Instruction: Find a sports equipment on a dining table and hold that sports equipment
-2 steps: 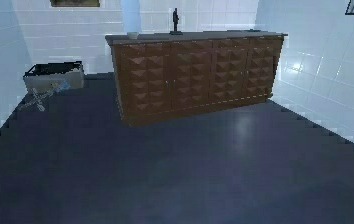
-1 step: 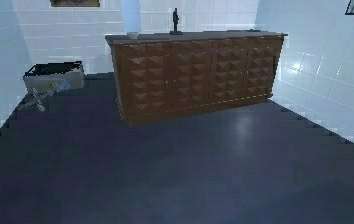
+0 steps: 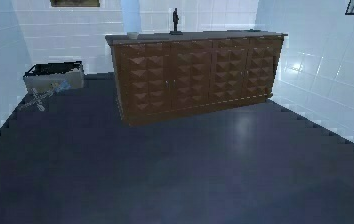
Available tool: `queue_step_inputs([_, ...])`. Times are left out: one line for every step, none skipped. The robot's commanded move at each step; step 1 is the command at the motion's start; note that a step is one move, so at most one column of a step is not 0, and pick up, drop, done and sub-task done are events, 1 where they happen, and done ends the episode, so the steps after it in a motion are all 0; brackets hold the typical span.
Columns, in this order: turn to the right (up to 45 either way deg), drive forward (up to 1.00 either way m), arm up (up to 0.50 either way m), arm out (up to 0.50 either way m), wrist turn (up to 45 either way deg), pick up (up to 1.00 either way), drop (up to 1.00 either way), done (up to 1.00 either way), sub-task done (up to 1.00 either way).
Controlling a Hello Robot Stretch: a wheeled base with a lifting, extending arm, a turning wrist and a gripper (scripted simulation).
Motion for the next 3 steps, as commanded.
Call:
queue_step_inputs([0.0, 0.0, 0.0, 0.0, 0.0, 1.0, 0.0, 0.0, 0.0])
queue_step_inputs([0.0, 0.0, 0.1, 0.0, 0.0, 0.0, 0.0, 0.0, 0.0])
queue_step_inputs([0.0, 0.0, 0.0, 0.0, 0.0, 0.0, 0.0, 1.0, 0.0])
